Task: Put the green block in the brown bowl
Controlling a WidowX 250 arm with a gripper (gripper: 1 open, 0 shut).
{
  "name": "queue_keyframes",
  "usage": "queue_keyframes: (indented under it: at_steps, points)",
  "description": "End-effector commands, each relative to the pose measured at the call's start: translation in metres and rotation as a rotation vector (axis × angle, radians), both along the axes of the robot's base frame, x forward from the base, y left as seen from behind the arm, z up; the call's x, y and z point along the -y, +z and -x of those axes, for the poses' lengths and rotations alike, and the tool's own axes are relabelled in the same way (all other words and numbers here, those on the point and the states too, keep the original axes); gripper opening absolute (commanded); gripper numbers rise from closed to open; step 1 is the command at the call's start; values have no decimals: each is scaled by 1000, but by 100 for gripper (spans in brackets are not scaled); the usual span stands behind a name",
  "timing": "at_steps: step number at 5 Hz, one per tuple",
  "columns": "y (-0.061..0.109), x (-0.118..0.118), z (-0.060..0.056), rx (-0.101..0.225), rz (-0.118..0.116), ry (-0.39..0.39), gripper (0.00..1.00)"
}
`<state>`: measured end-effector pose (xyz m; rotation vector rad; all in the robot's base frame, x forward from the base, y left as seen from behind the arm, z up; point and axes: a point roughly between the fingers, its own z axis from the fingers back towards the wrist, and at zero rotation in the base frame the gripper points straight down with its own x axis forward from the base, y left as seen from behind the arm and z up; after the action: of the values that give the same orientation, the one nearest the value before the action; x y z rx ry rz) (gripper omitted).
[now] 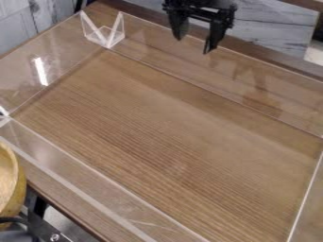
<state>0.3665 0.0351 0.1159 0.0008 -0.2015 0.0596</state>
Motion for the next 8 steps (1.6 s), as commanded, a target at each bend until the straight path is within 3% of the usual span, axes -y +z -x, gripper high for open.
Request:
queue_keyframes:
  at_steps: [1,5,8]
  points:
    - [36,-4,-3,128,-12,20,100]
    - [34,-6,-3,208,-13,58,100]
    - [23,-16,-4,244,-12,91,100]
